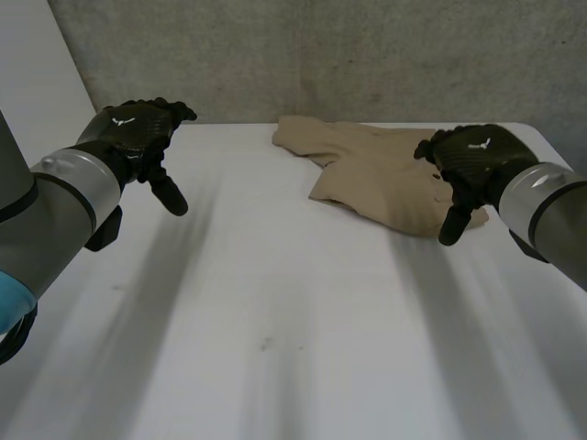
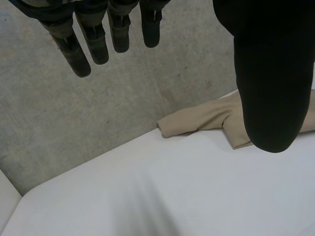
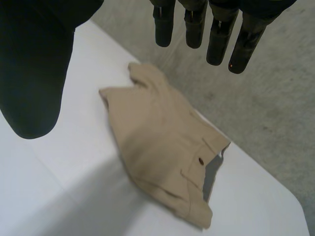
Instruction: Fold the shorts.
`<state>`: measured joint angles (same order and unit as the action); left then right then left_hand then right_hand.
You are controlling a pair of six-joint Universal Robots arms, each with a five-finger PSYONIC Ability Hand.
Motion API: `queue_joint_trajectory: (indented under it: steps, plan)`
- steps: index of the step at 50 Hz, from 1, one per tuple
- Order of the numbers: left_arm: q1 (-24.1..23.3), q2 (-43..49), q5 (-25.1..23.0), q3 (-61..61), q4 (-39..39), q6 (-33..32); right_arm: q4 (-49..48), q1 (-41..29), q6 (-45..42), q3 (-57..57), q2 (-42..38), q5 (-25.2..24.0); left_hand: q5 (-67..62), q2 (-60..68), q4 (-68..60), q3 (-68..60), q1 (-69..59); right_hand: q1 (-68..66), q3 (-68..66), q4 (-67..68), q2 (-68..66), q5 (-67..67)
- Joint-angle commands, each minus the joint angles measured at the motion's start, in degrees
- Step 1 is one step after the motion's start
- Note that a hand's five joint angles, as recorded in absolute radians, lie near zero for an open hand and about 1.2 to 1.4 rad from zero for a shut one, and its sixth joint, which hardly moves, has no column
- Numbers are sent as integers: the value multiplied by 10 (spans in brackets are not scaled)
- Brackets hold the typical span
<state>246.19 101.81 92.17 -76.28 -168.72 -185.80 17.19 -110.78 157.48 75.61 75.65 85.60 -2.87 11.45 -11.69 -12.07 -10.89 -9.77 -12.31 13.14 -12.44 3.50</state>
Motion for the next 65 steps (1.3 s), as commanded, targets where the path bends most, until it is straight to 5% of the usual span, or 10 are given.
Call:
queue_joint_trajectory:
  steps: [1, 10, 18, 50, 53, 59, 65]
  plan:
    - [0, 2, 1, 2, -1, 1, -41, 5, -71, -21, -85, 2, 29, -15, 17, 21, 9, -2, 23, -31, 24, -35]
    - [0, 14, 1, 2, -2, 1, -185, 54, -130, -82, -235, -3, 29, -15, 17, 21, 9, -47, -21, 13, -20, 9]
    - [0, 26, 1, 2, -2, 1, -203, 98, -162, -135, -332, -37, 29, -15, 17, 21, 9, -77, -52, 43, -50, 40]
    - [-1, 42, 2, 5, -15, 2, -208, 137, -156, -239, -437, -97, 28, -14, 16, 20, 8, -523, -497, 489, -496, 485]
    - [-1, 43, 3, 5, -15, 2, -208, 139, -156, -244, -439, -98, 28, -14, 16, 20, 8, -692, -666, 658, -665, 654]
    - [-1, 50, 3, 5, -16, 5, -206, 133, -140, -229, -389, -95, 27, -12, 15, 19, 7, -702, -677, 669, -676, 665]
    - [-11, 75, 7, 5, -19, 17, -206, 130, -63, -141, -244, -101, 23, -9, 11, 15, 3, -702, -677, 669, -676, 665]
